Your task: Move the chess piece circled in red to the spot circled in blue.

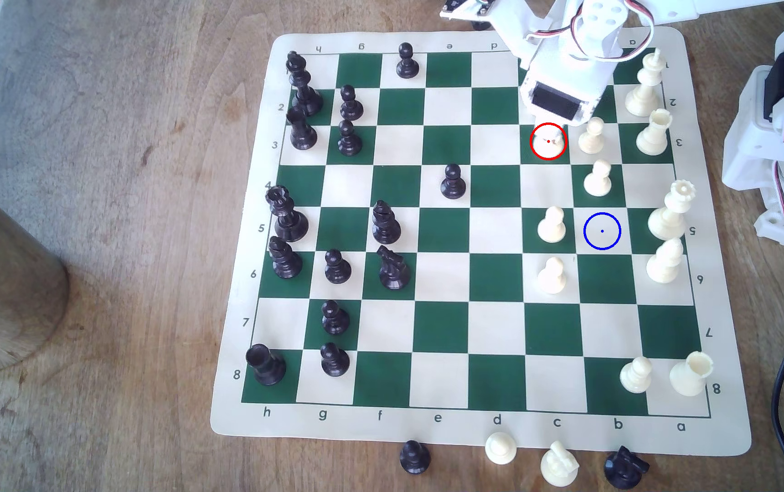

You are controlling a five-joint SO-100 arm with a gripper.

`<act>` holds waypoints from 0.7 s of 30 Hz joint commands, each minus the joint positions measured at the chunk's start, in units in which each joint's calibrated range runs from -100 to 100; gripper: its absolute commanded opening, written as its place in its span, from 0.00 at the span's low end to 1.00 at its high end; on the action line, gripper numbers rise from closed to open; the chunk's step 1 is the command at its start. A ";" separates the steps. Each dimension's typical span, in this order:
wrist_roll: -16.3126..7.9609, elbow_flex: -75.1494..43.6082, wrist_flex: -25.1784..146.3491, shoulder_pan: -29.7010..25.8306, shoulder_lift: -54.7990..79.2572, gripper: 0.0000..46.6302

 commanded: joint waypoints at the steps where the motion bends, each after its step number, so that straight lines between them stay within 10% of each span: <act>1: 0.05 -6.60 6.10 0.79 -7.80 0.00; 12: -1.76 -19.66 27.07 -3.59 -21.04 0.00; 21: -6.30 -11.31 30.43 -19.78 -28.85 0.00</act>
